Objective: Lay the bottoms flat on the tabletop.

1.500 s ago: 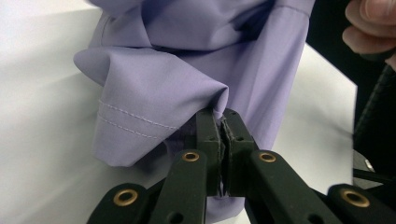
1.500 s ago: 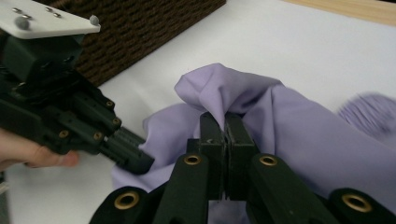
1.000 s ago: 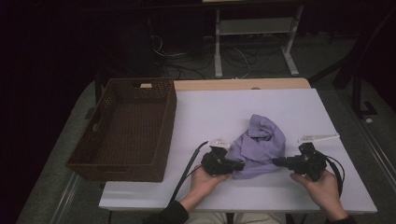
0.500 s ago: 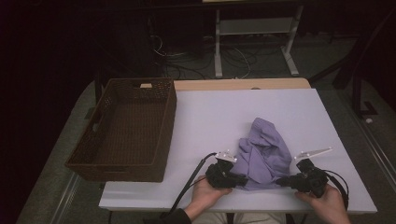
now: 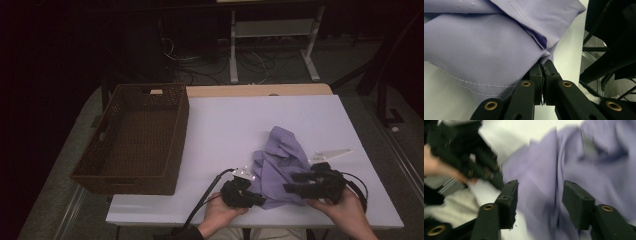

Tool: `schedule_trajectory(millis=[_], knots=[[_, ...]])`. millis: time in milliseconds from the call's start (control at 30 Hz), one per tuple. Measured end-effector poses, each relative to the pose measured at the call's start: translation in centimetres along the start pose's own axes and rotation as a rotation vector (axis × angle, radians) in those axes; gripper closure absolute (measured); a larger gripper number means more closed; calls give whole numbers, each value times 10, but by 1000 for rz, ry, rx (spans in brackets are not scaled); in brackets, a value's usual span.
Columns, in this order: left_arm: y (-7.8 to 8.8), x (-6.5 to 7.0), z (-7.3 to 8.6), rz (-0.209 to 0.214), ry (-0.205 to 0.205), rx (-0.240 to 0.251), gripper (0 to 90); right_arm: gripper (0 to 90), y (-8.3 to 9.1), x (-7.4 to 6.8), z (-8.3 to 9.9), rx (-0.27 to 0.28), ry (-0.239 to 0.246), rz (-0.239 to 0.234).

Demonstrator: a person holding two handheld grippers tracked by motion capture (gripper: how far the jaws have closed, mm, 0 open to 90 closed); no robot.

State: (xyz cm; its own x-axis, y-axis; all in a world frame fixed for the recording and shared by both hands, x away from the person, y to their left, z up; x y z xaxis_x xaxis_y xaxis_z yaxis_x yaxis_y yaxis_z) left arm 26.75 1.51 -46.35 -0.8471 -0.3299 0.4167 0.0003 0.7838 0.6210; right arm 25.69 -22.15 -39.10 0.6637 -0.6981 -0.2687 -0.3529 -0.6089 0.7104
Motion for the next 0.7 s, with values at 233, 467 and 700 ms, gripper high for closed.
schedule_trajectory(millis=[233, 467, 700], knots=[[1, -3, -1, 3, -2, 5, 874, 357, -46, 13, -46, -14, 56, 66], [0, -6, -1, 10, 3, 6, 875, 505, -89, 31, -56, -181, 9, 91], [3, -10, -3, 1, 4, 14, 875, 862, -63, 29, -56, -96, 29, 2]])
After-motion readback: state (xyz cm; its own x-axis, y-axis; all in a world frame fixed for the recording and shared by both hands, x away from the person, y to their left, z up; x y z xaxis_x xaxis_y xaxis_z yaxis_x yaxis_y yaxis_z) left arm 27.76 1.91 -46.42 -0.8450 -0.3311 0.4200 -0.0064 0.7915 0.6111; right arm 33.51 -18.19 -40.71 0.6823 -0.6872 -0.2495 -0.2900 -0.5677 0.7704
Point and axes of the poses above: each handheld gripper's, and its own axes: y roughly backward along the jaws, z roughly out of its underside, x roughly to its right, the point moved 1 cm from there along -y, roughly forward along the jaws
